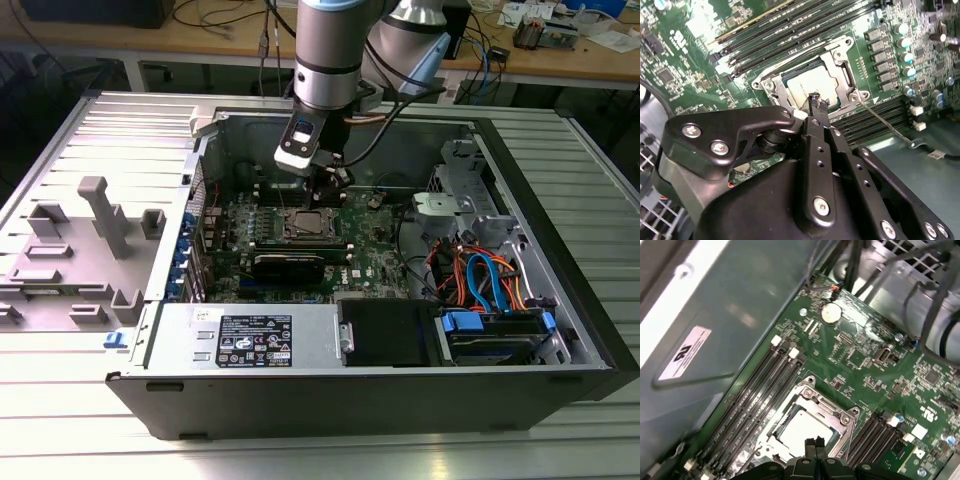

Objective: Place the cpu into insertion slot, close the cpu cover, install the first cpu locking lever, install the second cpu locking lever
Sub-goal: 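Install the first cpu locking lever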

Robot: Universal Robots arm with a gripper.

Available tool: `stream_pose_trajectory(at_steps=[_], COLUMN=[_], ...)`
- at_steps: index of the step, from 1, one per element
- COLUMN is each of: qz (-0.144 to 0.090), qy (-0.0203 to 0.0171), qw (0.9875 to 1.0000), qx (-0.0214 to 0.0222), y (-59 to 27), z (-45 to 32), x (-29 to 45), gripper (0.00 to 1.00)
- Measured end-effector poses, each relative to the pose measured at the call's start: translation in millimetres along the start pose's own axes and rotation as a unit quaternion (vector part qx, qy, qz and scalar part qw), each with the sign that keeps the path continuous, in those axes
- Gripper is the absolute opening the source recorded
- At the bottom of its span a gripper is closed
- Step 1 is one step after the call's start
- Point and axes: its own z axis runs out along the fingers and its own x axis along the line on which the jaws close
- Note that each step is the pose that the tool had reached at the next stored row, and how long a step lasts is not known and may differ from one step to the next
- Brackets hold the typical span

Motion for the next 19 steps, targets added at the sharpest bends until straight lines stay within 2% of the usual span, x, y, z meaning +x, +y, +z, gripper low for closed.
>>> stream_pose_trajectory(at_steps=[2, 3, 16, 18, 19], qz=[-0.037, -0.044, -0.047, -0.077, -0.083], qy=[-0.0014, -0.0016, -0.0017, -0.0032, -0.0036], qw=[0.9993, 0.9990, 0.9989, 0.9970, 0.9965], qx=[-0.0002, -0.0003, -0.0003, -0.0002, -0.0001], y=[0.0, 0.0, -0.1, -0.5, -0.8], z=[0.0, 0.0, 0.0, 0.1, 0.0], x=[0.0, 0.0, 0.1, 0.3, 0.6], gripper=[0.11, 0.11, 0.11, 0.11, 0.11])
